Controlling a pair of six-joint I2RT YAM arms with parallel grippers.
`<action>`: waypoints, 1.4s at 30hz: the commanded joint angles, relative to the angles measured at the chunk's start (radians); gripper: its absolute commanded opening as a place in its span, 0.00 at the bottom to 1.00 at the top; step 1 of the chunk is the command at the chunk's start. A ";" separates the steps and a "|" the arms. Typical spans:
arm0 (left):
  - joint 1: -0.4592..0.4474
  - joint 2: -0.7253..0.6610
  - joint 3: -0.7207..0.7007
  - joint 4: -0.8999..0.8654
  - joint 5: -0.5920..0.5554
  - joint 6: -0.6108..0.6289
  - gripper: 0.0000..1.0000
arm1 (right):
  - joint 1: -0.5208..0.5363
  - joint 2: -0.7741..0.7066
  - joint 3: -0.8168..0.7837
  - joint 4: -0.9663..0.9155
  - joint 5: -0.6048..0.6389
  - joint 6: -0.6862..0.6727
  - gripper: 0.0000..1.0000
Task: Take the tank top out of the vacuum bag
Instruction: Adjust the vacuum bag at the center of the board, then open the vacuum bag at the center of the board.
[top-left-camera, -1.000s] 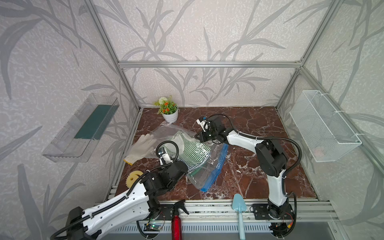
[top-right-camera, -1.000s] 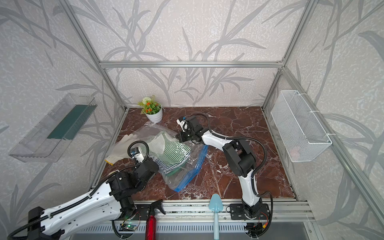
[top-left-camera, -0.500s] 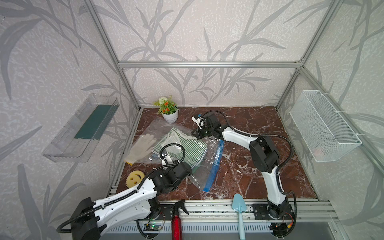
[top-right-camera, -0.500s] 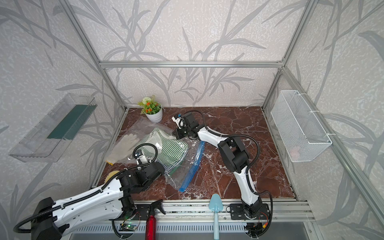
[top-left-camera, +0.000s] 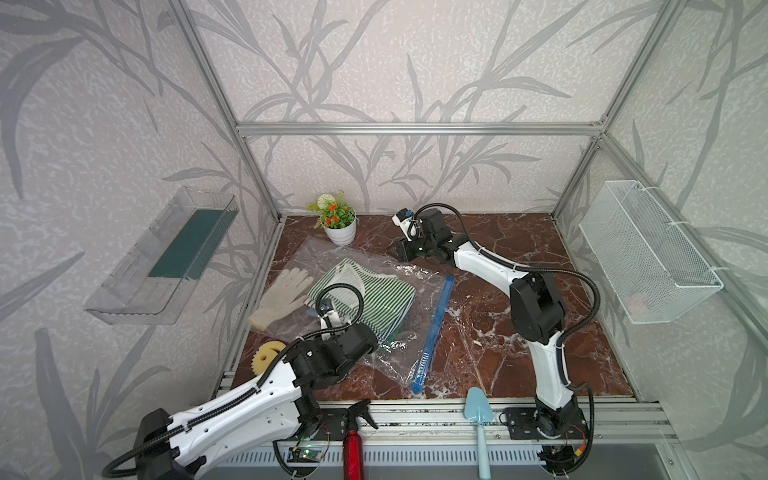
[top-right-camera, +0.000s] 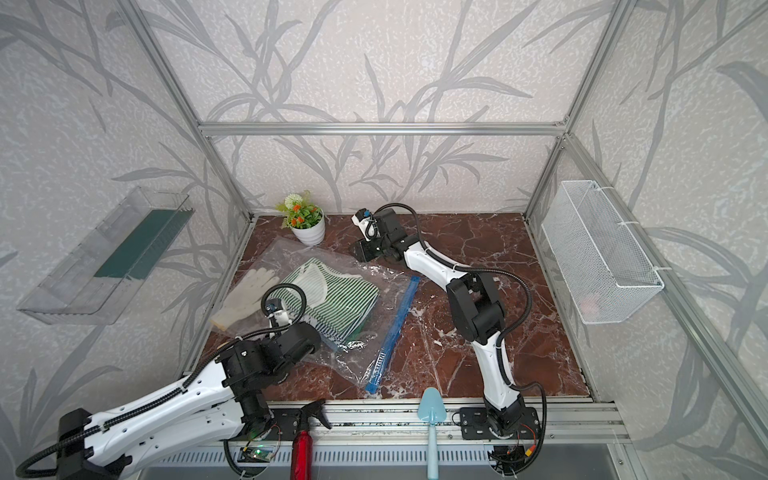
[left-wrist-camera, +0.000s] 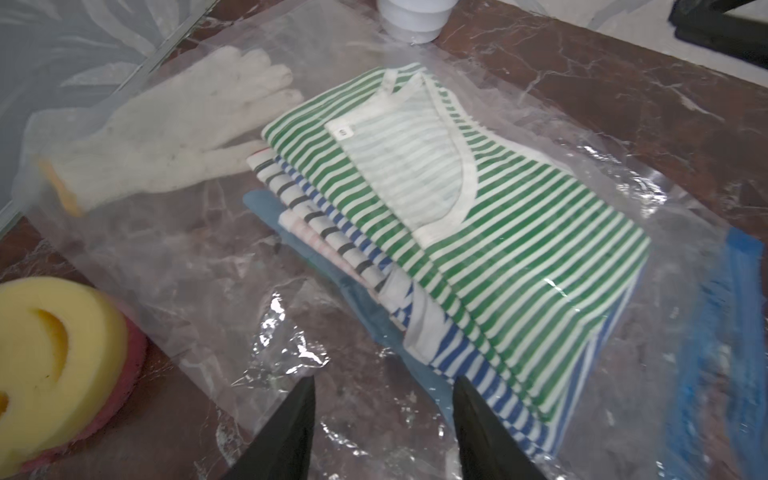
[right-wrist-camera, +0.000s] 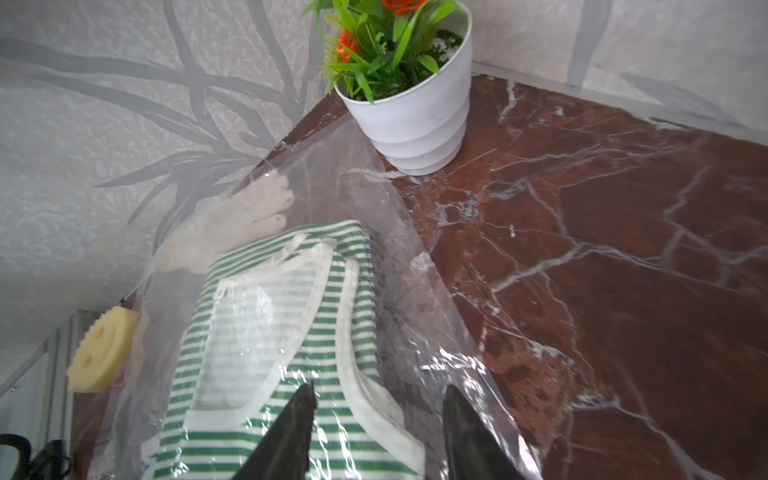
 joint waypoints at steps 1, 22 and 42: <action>-0.011 0.199 0.196 -0.009 0.118 0.225 0.57 | -0.062 -0.229 -0.177 -0.025 0.112 0.067 0.61; -0.242 1.191 0.944 -0.149 0.148 0.457 0.71 | -0.646 -1.089 -1.090 -0.250 -0.048 0.236 0.77; -0.204 1.185 0.945 -0.230 -0.049 0.476 0.06 | -0.635 -1.183 -1.194 -0.210 -0.162 0.261 0.77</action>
